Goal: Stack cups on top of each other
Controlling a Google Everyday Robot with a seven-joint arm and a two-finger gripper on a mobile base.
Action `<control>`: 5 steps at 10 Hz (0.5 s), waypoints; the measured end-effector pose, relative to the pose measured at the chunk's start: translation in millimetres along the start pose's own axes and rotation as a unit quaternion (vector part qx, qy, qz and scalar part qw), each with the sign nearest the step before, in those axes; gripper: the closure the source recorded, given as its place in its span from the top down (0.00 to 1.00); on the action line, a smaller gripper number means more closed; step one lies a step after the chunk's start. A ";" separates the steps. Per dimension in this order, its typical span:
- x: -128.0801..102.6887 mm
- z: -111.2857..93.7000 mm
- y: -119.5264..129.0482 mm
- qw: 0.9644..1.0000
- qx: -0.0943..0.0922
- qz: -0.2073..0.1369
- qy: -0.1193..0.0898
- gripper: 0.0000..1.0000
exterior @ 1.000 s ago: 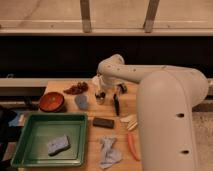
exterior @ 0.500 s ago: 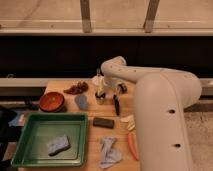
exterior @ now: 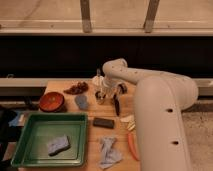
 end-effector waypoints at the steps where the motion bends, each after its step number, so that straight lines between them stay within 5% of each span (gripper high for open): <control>1: 1.4 0.3 -1.4 1.000 -0.001 0.000 0.003 0.18; 3: 3.2 0.5 -1.3 1.000 -0.002 -0.002 0.006 0.02; 5: 3.9 -7.8 0.7 1.000 0.002 -0.008 -0.001 0.00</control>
